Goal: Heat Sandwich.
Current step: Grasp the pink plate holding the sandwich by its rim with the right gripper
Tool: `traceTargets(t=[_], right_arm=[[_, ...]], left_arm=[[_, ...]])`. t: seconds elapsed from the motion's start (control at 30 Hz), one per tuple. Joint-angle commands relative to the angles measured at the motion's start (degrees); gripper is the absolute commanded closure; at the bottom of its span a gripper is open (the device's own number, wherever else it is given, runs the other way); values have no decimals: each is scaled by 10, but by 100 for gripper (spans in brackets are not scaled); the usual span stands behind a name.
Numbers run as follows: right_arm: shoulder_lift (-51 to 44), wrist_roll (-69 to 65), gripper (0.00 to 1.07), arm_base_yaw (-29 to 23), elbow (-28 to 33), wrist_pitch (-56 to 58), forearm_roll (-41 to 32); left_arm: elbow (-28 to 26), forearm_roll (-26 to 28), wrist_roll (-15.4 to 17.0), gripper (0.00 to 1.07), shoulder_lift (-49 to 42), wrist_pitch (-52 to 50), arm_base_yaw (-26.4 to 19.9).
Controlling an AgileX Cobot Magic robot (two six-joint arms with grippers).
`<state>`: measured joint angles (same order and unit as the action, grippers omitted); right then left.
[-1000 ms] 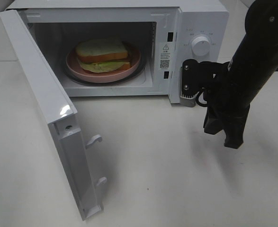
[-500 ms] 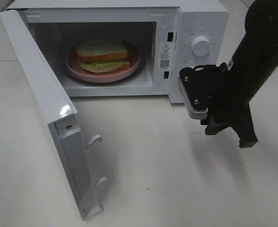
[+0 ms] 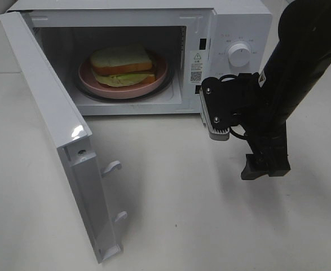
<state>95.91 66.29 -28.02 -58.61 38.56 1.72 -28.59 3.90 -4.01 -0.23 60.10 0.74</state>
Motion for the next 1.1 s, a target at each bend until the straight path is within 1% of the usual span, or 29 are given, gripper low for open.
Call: traceTargets(t=[0.03, 0.27, 0.33, 0.47, 0.5, 0.6, 0.77, 0.87, 0.9, 1.1], right_arm=[[-4, -9, 12, -3, -21, 5, 9], [-4, -7, 14, -11, -58, -3, 11], [-4, -7, 14, -20, -74, -12, 26], [1, -7, 15, -24, -94, -14, 30], [11, -9, 16, -30, -111, -10, 32], [37, -10, 17, -39, -135, -8, 33], [58, -10, 17, -44, -156, -10, 35], [83, -7, 19, -44, -184, -11, 35], [92, -2, 19, -52, -197, -15, 37], [115, 1, 20, -65, -223, -37, 38]], left_arm=[[3, 1, 0, 7, -17, -7, -1], [3, 1, 0, 7, -17, -7, -1], [3, 1, 0, 7, -17, -7, -1], [3, 1, 0, 7, -17, -7, -1], [3, 1, 0, 7, -17, -7, -1], [3, 1, 0, 7, -17, -7, -1], [3, 1, 0, 7, -17, -7, -1], [3, 1, 0, 7, -17, -7, -1], [3, 1, 0, 7, -17, -7, -1], [3, 1, 0, 7, -17, -7, -1]])
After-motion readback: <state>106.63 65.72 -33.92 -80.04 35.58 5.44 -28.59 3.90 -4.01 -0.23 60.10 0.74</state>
